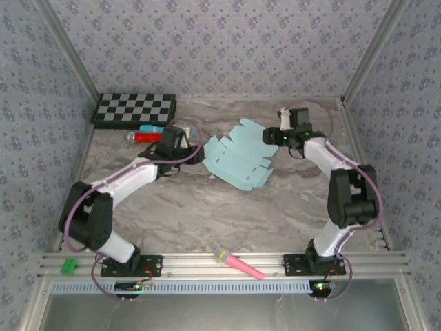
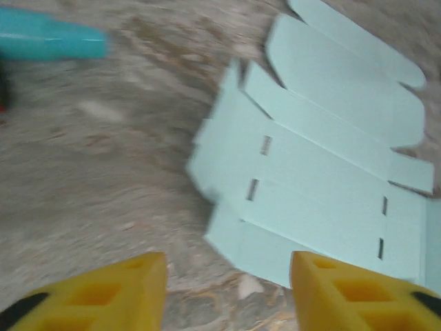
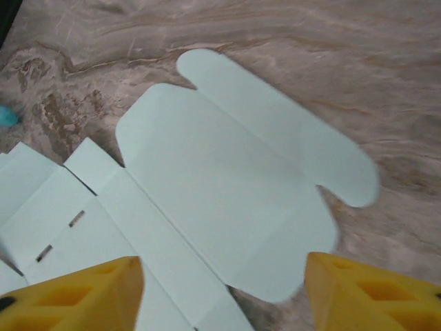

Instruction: Fold the paper box

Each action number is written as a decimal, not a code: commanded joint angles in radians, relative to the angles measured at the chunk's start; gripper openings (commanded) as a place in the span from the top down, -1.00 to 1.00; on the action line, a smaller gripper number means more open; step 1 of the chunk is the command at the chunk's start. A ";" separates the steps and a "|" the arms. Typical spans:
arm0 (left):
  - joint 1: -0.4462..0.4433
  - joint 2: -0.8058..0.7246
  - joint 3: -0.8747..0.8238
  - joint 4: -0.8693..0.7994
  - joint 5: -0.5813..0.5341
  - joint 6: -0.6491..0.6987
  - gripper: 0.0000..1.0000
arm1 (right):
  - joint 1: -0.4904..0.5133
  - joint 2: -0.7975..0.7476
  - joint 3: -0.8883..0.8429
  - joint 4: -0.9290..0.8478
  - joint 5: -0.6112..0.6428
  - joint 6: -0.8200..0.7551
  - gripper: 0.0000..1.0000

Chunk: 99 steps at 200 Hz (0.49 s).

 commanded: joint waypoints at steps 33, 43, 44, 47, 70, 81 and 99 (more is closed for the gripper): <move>-0.103 0.207 0.202 -0.045 0.155 -0.069 0.85 | 0.034 0.250 0.270 -0.176 -0.078 -0.014 0.31; -0.115 0.240 0.227 -0.042 0.163 -0.073 0.93 | 0.037 0.293 0.313 -0.200 -0.076 -0.017 0.35; -0.116 0.243 0.230 -0.042 0.164 -0.073 0.93 | 0.037 0.297 0.319 -0.203 -0.076 -0.017 0.35; -0.119 0.254 0.237 -0.043 0.169 -0.074 0.94 | 0.038 0.309 0.332 -0.213 -0.074 -0.017 0.36; -0.137 0.325 0.290 -0.048 0.193 -0.086 1.00 | 0.040 0.391 0.422 -0.273 -0.044 -0.017 0.48; -0.145 0.353 0.308 -0.048 0.196 -0.083 1.00 | 0.043 0.420 0.456 -0.294 -0.038 -0.021 0.57; -0.147 0.401 0.339 -0.061 0.204 -0.094 1.00 | 0.046 0.460 0.500 -0.328 -0.021 -0.024 0.68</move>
